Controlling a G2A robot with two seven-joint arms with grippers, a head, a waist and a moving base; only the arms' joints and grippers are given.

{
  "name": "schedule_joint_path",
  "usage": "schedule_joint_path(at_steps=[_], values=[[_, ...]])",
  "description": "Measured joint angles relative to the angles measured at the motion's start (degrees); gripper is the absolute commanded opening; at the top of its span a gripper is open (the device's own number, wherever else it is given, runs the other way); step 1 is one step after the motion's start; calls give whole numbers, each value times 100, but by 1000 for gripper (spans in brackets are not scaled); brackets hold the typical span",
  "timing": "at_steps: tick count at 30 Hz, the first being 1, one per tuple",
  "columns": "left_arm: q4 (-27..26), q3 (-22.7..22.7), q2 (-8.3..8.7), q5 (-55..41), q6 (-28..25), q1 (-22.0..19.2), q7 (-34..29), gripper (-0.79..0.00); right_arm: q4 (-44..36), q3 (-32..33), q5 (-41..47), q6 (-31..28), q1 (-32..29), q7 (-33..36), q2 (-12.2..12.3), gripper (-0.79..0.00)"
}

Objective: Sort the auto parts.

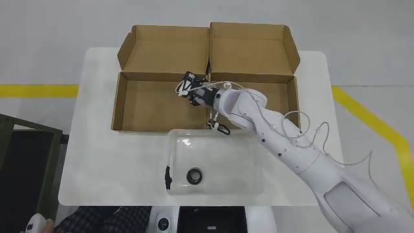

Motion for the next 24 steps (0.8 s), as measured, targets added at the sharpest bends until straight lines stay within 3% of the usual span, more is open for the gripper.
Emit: schedule_joint_path(at_steps=[11, 13, 14, 17, 24], values=[[0, 0, 0, 0, 0, 0, 0, 0, 471, -128, 11, 8, 136, 135, -254, -785], [0, 0, 0, 0, 0, 0, 0, 0, 519, -135, -14, 18, 152, 163, -285, -748], [0, 0, 0, 0, 0, 0, 0, 0, 546, -139, -33, 20, 161, 186, -305, -662], [0, 0, 0, 0, 0, 0, 0, 0, 606, -144, -73, 23, 170, 247, -350, -591], [0, 0, 0, 0, 0, 0, 0, 0, 690, -158, -189, -14, 155, 393, -438, -554]])
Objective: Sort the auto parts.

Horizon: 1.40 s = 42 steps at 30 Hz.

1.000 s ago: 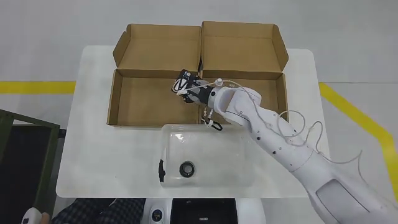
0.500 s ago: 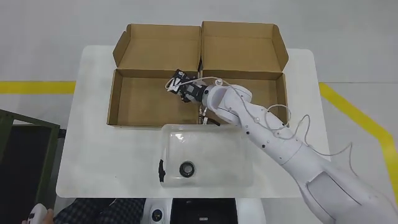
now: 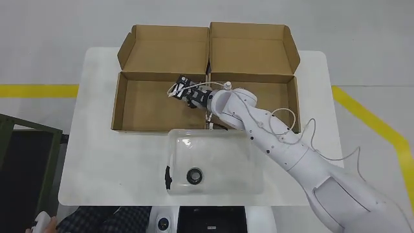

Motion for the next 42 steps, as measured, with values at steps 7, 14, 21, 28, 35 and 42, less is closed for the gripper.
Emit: schedule_joint_path(at_steps=[7, 14, 21, 28, 35, 42], values=[[0, 0, 0, 0, 0, 0, 0, 0, 85, 38, -85, -46, -17, 76, -69, -486], [0, 0, 0, 0, 0, 0, 0, 0, -22, 145, -192, -109, -76, 96, -98, -443], [0, 0, 0, 0, 0, 0, 0, 0, -738, 410, -410, -269, -305, 37, -7, -422], [0, 0, 0, 0, 0, 0, 0, 0, -1838, 718, -537, -657, -826, 185, 156, -416], [0, 0, 0, 0, 0, 0, 0, 0, -2956, 1081, -562, -1257, -1561, 310, 367, -413], [0, 0, 0, 0, 0, 0, 0, 0, -3760, 1392, -643, -2109, -2358, 265, 597, -406]])
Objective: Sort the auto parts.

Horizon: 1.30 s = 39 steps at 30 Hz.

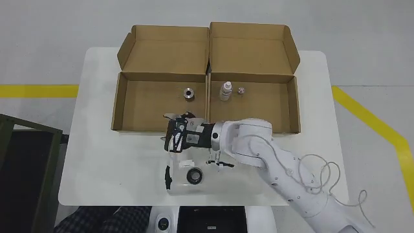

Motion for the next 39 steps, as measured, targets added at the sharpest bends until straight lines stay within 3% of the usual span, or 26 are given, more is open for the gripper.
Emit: schedule_joint_path(at_steps=[11, 23, 39], values=[[0, 0, 0, 0, 0, 0, 0, 0, -935, 646, -377, -966, -1127, -166, 353, -406], [0, 0, 0, 0, 0, 0, 0, 0, -1147, 1263, -1132, -1692, -1999, -513, 667, -403], [0, 0, 0, 0, 0, 0, 0, 0, -795, 1065, -1754, -1977, -2094, -760, 868, -397]])
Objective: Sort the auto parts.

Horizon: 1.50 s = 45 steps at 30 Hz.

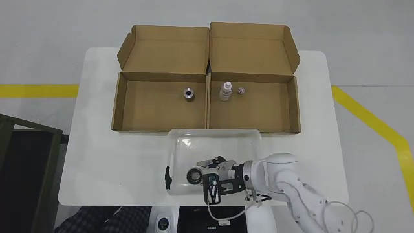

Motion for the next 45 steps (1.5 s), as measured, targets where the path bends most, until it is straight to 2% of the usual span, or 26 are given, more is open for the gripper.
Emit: schedule_joint_path(at_steps=[25, 31, 36, 40, 41, 45], values=[[0, 0, 0, 0, 0, 0, 0, 0, 886, -951, 95, 395, 808, -46, -135, -289], [0, 0, 0, 0, 0, 0, 0, 0, 1053, -1101, 162, 434, 957, -25, -166, -308], [0, 0, 0, 0, 0, 0, 0, 0, 1160, -1181, 285, 412, 1030, -3, -180, -456], [0, 0, 0, 0, 0, 0, 0, 0, 1227, -1223, 373, 415, 1086, -9, -188, -693], [0, 0, 0, 0, 0, 0, 0, 0, 1233, -1232, 395, 414, 1100, -15, -189, -782], [0, 0, 0, 0, 0, 0, 0, 0, 1269, -1226, 515, 402, 1129, -49, -185, -785]])
